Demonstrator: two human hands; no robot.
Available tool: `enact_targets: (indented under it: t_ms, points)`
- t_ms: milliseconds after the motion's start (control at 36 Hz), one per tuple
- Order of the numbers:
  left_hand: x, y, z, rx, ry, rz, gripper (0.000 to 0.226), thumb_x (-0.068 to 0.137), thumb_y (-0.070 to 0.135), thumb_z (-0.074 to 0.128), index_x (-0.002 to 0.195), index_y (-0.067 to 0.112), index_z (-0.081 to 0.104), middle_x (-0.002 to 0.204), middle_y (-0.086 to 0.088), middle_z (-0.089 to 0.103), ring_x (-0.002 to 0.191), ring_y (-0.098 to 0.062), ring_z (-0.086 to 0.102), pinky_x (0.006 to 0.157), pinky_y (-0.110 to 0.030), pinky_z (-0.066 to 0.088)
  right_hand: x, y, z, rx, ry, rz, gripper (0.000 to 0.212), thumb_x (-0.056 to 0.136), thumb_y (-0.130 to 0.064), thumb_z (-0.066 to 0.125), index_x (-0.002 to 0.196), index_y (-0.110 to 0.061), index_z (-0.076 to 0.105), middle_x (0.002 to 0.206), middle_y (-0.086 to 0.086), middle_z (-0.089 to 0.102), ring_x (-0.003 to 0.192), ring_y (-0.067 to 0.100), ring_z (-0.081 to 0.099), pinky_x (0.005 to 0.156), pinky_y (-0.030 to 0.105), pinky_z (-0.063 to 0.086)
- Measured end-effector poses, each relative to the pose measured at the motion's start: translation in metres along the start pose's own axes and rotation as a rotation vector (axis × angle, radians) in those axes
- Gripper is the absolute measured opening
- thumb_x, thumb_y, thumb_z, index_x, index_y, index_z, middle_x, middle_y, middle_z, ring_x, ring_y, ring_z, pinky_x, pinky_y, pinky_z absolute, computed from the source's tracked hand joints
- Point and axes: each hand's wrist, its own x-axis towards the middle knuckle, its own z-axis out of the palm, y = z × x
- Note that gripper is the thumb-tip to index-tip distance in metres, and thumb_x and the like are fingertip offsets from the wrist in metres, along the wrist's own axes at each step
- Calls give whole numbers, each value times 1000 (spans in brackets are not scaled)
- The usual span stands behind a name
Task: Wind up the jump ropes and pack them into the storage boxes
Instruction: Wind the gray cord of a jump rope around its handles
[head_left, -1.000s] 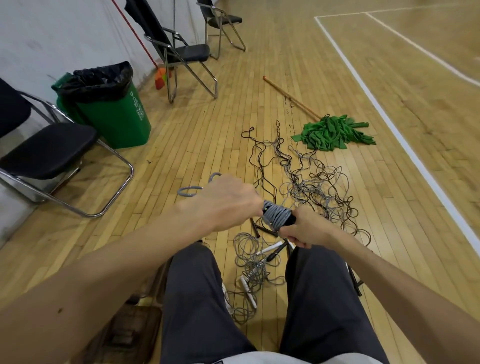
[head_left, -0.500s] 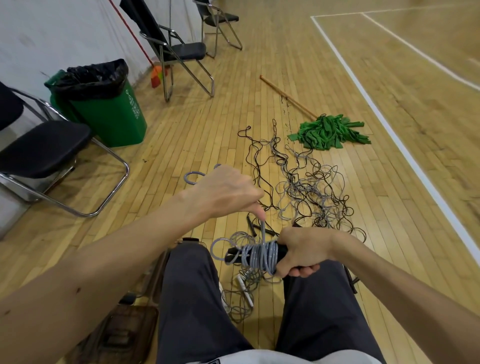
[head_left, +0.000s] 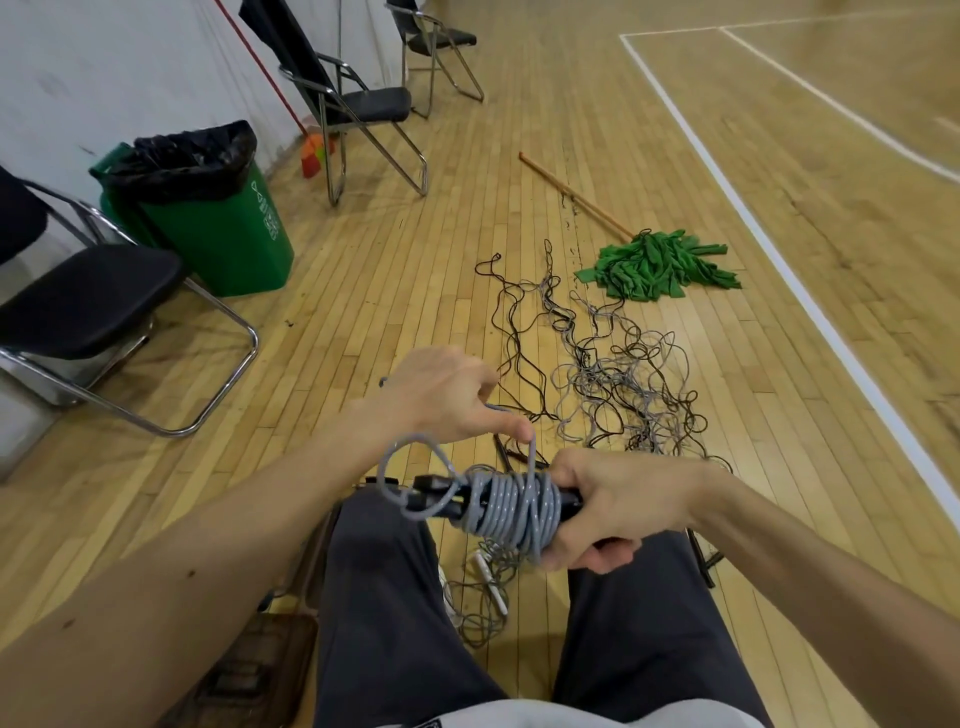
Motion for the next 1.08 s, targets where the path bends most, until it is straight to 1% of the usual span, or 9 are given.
enact_targets:
  t_ms: [83,139,194,250,333,472,667,917,1083]
  points:
    - [3,6,8,-215,-63,-105,86,64,98,12,62,18,44,56,9,39,54,-11,34,48,-20,26,-3,-3,-4,133,-2,-112,27,87,-5,67,66,-23,64,53,-4,52,41,11,42,39,21,28]
    - [4,5,17,-371,-133,-154,57,96,63,41,70,14,55,61,7,48,58,-13,44,53,-14,38,-4,-3,-9,221,27,-205,21,85,-9,68,69,-22,65,54,-5,52,41,9,42,38,18,30]
    - [6,4,29,-416,-119,-203,43,106,38,44,82,8,64,75,-4,62,71,-21,56,67,-23,45,-4,-3,-14,302,91,-272,14,83,-14,68,72,-20,64,55,-6,52,40,8,42,38,17,32]
    - [3,8,34,-448,-73,-211,64,102,56,28,82,7,63,81,-7,64,77,-25,60,74,-40,50,-2,-2,-21,374,146,-309,10,82,-16,70,74,-20,66,55,-4,50,39,8,41,37,17,30]
    - [-2,23,26,-636,-96,-255,93,75,82,6,72,7,61,67,1,56,57,-13,51,59,-30,41,-1,2,-29,450,202,-320,11,78,-19,78,79,-17,67,58,-1,47,40,8,39,37,17,29]
    - [-5,28,38,-913,-174,-344,87,86,76,16,68,4,62,42,10,42,35,-4,35,50,-25,31,0,7,-35,463,383,-271,14,82,-12,73,87,-10,60,60,0,46,41,8,38,40,23,19]
    - [-20,37,58,-1224,-289,-368,64,100,59,32,71,8,58,52,-2,33,42,-13,26,41,-22,23,5,22,-36,363,609,-181,8,92,-4,65,91,-3,58,61,5,47,43,12,38,41,26,18]
    - [-34,39,62,-1337,-353,-388,23,106,22,48,101,5,62,61,4,47,51,-9,46,53,-22,43,12,40,-44,258,761,-48,14,90,0,67,82,-5,58,60,5,52,46,15,43,40,22,27]
    - [-37,36,59,-1312,-384,-400,20,105,13,50,116,5,64,68,2,57,64,-13,60,67,-27,54,17,52,-49,156,816,42,14,91,-4,69,81,-6,60,56,1,55,45,14,45,42,23,32]
